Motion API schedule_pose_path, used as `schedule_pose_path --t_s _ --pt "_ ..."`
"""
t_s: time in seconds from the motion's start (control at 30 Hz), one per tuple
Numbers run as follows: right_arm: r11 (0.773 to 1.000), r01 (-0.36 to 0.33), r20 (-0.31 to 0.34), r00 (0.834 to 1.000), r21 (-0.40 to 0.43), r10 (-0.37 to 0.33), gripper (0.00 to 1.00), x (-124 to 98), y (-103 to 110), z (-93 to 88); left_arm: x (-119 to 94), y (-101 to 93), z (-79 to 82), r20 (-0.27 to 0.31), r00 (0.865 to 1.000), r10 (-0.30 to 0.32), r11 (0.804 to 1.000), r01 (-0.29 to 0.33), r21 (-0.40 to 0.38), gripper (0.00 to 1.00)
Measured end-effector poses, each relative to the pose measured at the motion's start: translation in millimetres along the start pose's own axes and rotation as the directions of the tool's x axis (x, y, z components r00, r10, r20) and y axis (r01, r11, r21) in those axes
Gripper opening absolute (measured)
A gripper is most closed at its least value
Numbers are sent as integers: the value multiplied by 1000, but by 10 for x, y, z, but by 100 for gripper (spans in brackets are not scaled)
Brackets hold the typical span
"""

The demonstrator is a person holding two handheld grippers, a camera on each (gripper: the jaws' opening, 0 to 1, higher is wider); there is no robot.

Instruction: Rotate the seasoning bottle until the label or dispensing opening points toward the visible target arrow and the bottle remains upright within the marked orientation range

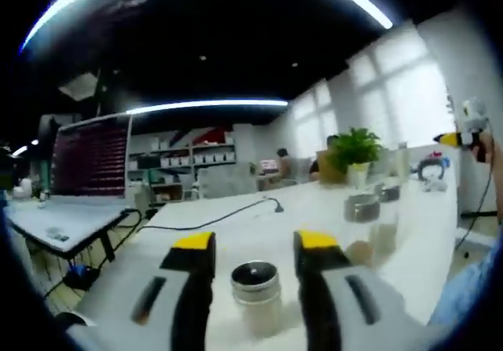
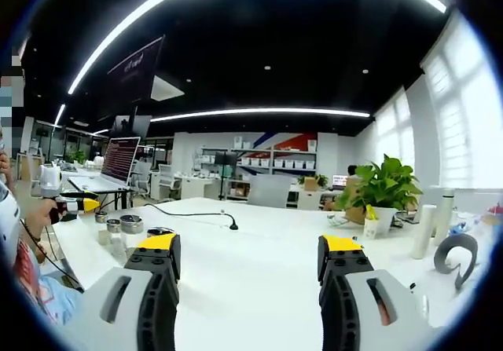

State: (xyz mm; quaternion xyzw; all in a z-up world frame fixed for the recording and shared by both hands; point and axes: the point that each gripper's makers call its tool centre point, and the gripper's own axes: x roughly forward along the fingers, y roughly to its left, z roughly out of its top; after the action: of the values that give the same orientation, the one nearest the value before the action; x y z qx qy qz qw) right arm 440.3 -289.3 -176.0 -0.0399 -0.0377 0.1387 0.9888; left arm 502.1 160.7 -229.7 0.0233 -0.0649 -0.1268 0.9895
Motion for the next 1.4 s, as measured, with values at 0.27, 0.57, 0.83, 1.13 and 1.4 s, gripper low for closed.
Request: schedule_pose_path --t_s 0.27,0.57,0.83,1.13,1.4 --pt "1000 9 8 1000 6 -9 73 0 -30 20 19 -47 -190 -6 996 91 995 -91 -45 46" --pt "1000 11 9 1000 -10 -11 73 -23 -31 21 83 13 -448 -68 993 101 991 -106 -81 42" --pt "1000 10 10 1000 3 -10 73 -16 -31 26 116 21 -494 -66 994 90 985 -99 -139 38" --pt "999 -12 20 1000 40 11 73 71 41 5 176 -11 -478 -45 997 55 993 -59 -98 43" --pt "998 -45 43 998 52 43 73 98 226 78 242 -52 -578 -65 998 18 993 -26 -119 43"
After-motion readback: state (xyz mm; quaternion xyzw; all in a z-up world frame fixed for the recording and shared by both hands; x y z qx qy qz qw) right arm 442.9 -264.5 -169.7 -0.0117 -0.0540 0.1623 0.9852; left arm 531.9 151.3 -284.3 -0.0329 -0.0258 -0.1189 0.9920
